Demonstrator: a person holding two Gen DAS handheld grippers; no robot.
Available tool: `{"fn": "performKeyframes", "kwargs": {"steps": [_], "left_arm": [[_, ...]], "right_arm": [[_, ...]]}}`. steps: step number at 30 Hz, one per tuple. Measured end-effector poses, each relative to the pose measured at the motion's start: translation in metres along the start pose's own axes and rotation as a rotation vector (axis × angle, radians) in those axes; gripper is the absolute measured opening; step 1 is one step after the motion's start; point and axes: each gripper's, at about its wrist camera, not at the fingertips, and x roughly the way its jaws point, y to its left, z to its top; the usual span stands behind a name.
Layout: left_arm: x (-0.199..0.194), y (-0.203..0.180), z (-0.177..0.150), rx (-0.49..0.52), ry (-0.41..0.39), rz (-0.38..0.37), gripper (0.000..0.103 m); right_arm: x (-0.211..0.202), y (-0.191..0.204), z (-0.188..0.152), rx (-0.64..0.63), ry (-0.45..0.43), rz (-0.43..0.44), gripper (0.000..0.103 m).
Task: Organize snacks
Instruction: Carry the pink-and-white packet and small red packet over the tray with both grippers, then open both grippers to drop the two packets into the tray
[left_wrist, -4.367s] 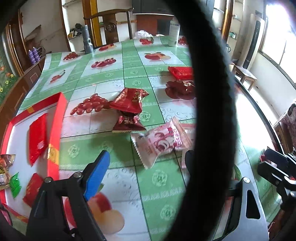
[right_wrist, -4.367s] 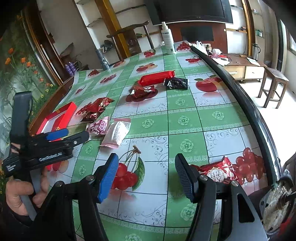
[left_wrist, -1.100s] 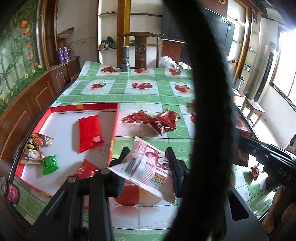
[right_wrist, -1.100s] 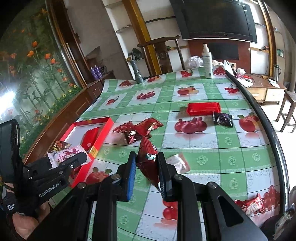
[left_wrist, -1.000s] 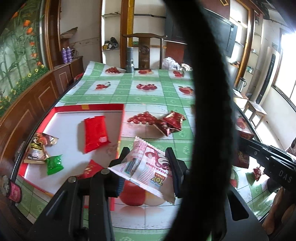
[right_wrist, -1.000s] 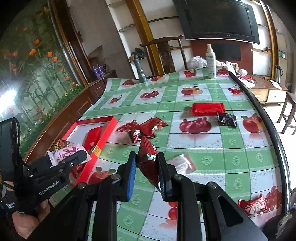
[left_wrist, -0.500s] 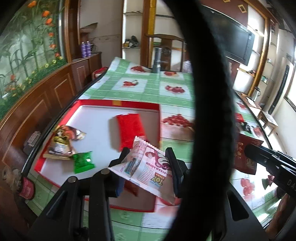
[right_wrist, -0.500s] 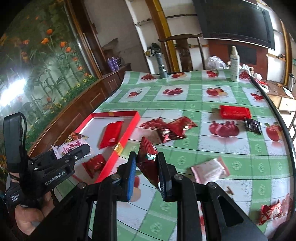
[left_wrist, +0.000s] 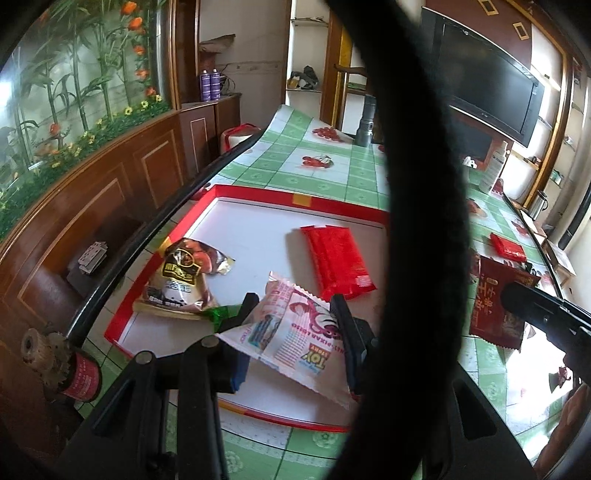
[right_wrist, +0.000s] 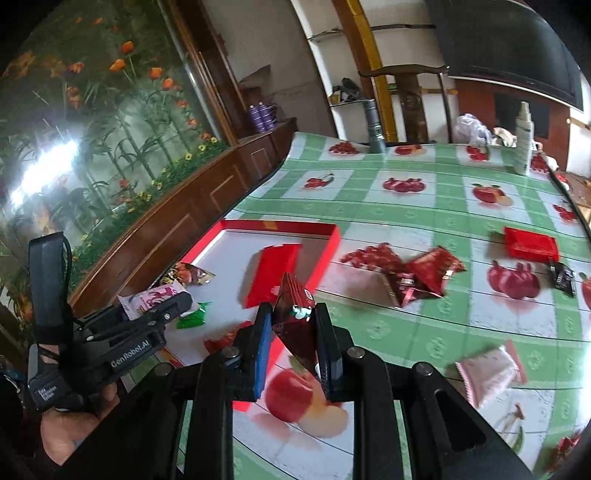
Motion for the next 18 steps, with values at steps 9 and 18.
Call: {"fn": "performKeyframes", "kwargs": {"steps": [9,18], "left_arm": [[0.014,0.013,0.002,-0.015,0.018,0.020,0.041],[0.027,0.024,0.005,-0.025,0.030,0.055,0.041]], "right_arm": [[0.028,0.020,0.010,-0.011,0.025,0.059,0.021],[0.057,0.032,0.011,-0.017,0.064,0.089,0.021]]}}
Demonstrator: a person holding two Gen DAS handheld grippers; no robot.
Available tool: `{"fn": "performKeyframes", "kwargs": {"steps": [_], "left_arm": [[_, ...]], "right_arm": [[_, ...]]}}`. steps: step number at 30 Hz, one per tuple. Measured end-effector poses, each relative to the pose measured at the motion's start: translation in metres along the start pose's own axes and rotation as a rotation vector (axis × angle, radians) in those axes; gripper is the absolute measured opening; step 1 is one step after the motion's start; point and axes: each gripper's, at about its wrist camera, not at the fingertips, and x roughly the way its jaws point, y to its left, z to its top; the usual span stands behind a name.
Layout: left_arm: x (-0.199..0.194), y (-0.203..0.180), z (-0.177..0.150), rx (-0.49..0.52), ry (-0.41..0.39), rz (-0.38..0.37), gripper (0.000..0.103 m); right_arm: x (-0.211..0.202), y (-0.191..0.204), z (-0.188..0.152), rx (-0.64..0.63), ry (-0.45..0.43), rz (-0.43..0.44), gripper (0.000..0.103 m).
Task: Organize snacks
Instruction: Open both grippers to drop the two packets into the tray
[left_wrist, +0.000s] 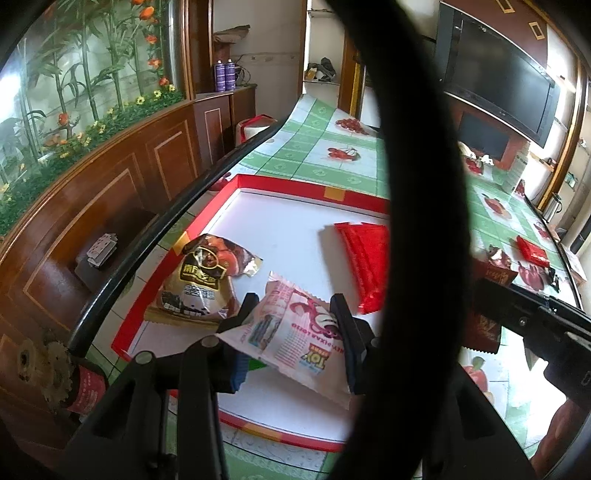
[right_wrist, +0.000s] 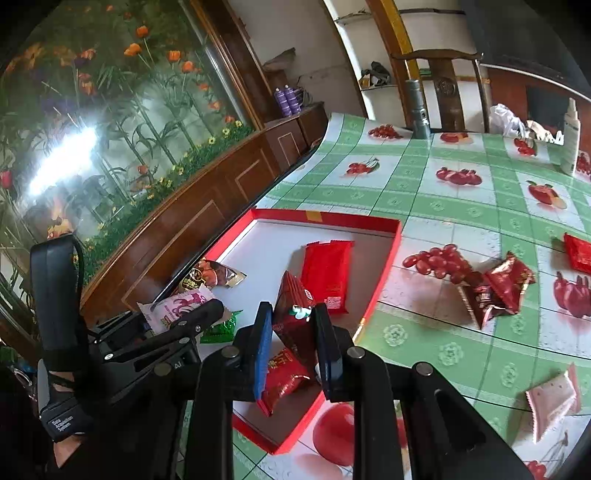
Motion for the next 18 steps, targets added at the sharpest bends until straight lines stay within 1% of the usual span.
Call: {"fn": "performKeyframes", "kwargs": {"steps": [12,18], "left_arm": [[0.023,0.013,0.001,-0.018,0.034,0.026,0.041],[0.030,0.016,0.001,-0.026,0.041,0.043,0.042]], "right_arm": [[0.043,0.000,0.002,-0.008,0.069,0.018,0.021],[0.047,-0.003,0.003,0.005,0.062,0.019,0.021]]}}
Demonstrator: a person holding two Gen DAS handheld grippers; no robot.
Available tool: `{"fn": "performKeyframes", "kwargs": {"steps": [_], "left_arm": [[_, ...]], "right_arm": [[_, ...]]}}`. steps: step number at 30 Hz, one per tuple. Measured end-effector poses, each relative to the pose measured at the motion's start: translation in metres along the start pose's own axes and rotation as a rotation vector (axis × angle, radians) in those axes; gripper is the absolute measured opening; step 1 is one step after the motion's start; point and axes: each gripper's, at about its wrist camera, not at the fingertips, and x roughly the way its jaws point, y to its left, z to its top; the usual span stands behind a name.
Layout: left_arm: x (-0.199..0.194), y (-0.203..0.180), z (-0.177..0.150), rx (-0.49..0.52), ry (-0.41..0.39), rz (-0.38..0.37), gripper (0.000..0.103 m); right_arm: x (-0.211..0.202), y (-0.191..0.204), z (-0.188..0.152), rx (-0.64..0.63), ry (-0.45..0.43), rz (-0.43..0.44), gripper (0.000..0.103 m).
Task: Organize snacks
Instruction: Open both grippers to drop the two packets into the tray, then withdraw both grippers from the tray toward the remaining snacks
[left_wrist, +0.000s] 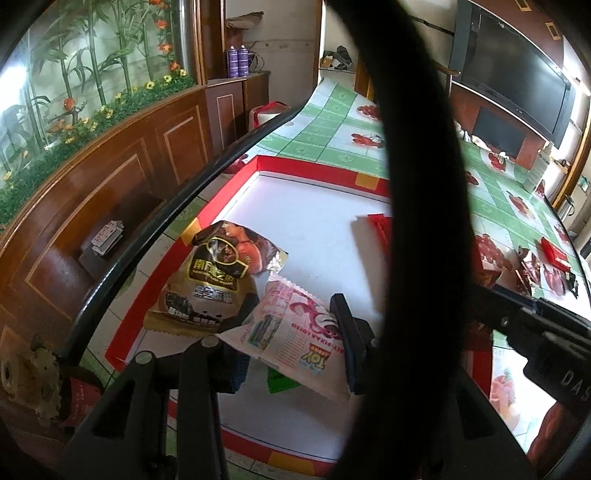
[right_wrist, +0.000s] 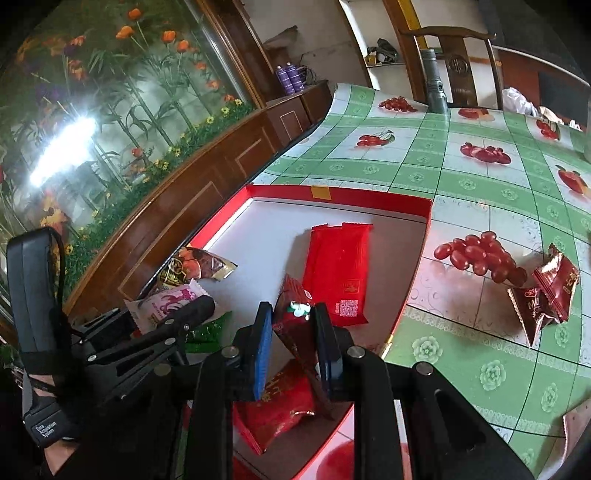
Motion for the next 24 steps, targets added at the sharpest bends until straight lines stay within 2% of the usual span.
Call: {"fn": "performKeyframes", "kwargs": {"steps": [7,9,11,12,14,21,24], "left_arm": [[0.001,0.008,0.000,-0.029,0.004,0.020,0.045],[-0.001,0.008,0.001,-0.029,0.001,0.033,0.052],[-0.003,0.009,0.001,-0.034,-0.008,0.037,0.068],[-0.005,0.009,0.001,-0.034,-0.013,0.041,0.070],[-0.008,0.010,0.002,-0.034,-0.021,0.047,0.070],[-0.020,0.006,0.004,-0.036,-0.038,0.051,0.074],[-0.026,0.001,0.003,-0.032,-0.048,0.043,0.078]], "right_arm": [[0.002,0.000,0.002,0.005,-0.015,0.001,0.024],[0.003,0.000,0.002,0.005,-0.009,0.005,0.024],[0.002,0.000,0.002,0.002,-0.010,0.001,0.025],[0.002,0.001,0.002,0.001,-0.011,0.003,0.027],[-0.001,0.001,0.002,-0.001,-0.022,0.004,0.034],[-0.022,-0.001,0.000,-0.005,-0.060,-0.009,0.036],[-0.038,-0.007,-0.004,0.003,-0.084,-0.031,0.042]]}}
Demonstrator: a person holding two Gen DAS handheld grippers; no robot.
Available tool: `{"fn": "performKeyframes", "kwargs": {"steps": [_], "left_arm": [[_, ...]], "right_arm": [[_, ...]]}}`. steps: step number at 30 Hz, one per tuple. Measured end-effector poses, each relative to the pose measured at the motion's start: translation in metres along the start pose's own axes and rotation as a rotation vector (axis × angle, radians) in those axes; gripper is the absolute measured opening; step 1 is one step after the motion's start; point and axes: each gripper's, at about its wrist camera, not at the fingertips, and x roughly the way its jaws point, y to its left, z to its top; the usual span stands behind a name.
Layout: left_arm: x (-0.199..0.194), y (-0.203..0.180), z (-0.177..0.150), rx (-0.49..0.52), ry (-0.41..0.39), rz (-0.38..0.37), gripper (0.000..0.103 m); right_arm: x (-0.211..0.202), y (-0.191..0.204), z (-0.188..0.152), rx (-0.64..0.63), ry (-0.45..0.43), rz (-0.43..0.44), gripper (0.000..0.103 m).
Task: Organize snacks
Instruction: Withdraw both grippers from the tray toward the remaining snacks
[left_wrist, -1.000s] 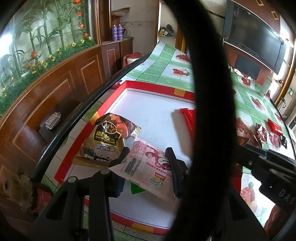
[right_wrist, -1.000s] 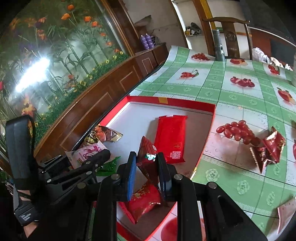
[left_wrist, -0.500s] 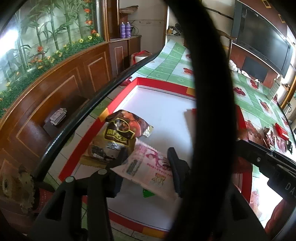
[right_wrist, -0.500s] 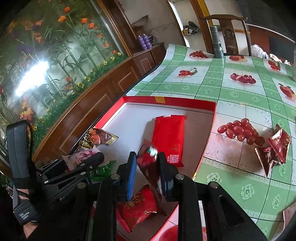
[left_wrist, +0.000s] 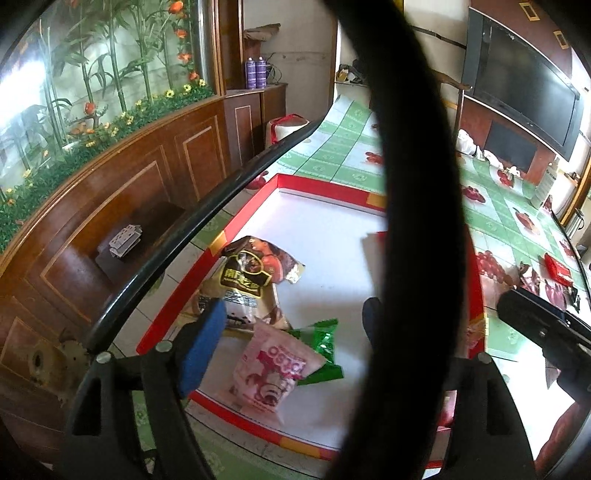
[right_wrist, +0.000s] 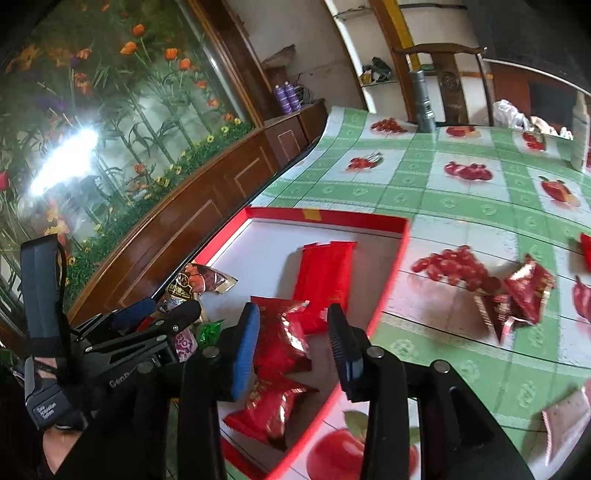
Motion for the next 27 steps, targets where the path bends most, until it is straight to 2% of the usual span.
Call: {"fn": "performKeyframes", "kwargs": {"steps": [5,8,16,20,27], "left_arm": [[-0.013,-0.017,-0.003,0.020,-0.012,-0.029,0.080],[-0.021,-0.030,-0.006,0.038,-0.018,-0.054,0.080],[-0.037,-0.085,-0.022,0.143,-0.014,-0.151,0.081],[-0.048,-0.113,-0.030,0.205,-0.013,-0.197,0.081],[-0.061,-0.151,-0.043,0.275,-0.002,-0.278,0.082]], "right_arm": [[-0.030,-0.018,-0.011,0.013,-0.036,-0.060,0.048],[-0.048,-0.034,-0.020,0.042,-0.054,-0.099,0.056],[-0.101,-0.079,-0.051,0.124,-0.086,-0.226,0.057],[-0.129,-0.101,-0.071,0.173,-0.099,-0.293,0.062],[-0.174,-0.130,-0.104,0.246,-0.115,-0.369,0.062]]}}
